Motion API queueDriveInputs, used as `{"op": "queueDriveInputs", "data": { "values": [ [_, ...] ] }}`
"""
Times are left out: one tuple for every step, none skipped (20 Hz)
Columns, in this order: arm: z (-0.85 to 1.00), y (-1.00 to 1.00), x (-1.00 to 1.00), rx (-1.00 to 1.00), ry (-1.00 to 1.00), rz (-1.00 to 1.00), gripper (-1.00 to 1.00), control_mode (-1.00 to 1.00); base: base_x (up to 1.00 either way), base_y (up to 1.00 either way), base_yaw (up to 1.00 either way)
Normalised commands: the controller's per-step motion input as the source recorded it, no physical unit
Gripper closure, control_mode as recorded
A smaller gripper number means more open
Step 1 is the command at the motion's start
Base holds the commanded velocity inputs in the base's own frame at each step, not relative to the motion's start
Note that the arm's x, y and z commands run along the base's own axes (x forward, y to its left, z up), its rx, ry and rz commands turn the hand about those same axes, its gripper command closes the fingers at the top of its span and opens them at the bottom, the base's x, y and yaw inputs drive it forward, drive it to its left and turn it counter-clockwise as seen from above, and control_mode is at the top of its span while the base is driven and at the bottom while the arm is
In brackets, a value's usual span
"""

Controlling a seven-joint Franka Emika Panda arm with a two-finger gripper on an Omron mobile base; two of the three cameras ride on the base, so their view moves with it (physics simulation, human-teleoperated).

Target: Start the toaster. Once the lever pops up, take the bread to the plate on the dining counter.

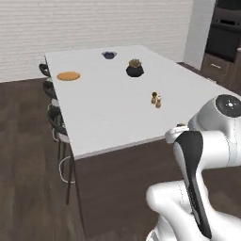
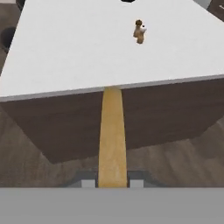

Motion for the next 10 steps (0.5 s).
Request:
{"op": "queueDriveInputs", "data": {
  "values": [
    [0.00,0.00,0.00,0.00,0.00,0.00,1.00,1.00,-0.25,0.58,0.96],
    [0.00,0.00,0.00,0.00,0.00,0.00,1.00,1.00,-0.42,0.87,0.78],
    [0.00,0.00,0.00,0.00,0.00,0.00,1.00,1.00,-0.18,1.00,0.52],
    [0.00,0.00,0.00,0.00,0.00,0.00,1.00,1.00,-0.17,1.00,0.43],
    [0.00,0.00,0.00,0.00,0.00,0.00,1.00,1.00,-0.07,1.00,0.36],
    [0.00,0.00,0.00,0.00,0.00,0.00,1.00,1.00,-0.01,1.00,0.30],
    [0.00,0.00,0.00,0.00,0.00,0.00,1.00,1.00,0.00,1.00,0.24],
    [0.00,0.00,0.00,0.00,0.00,0.00,1.00,1.00,0.00,1.00,0.16],
    [0.00,0.00,0.00,0.00,0.00,0.00,1.00,1.00,0.00,1.00,0.12],
    [0.00,0.00,0.00,0.00,0.00,0.00,1.00,1.00,0.00,1.00,0.10]
  ]
}}
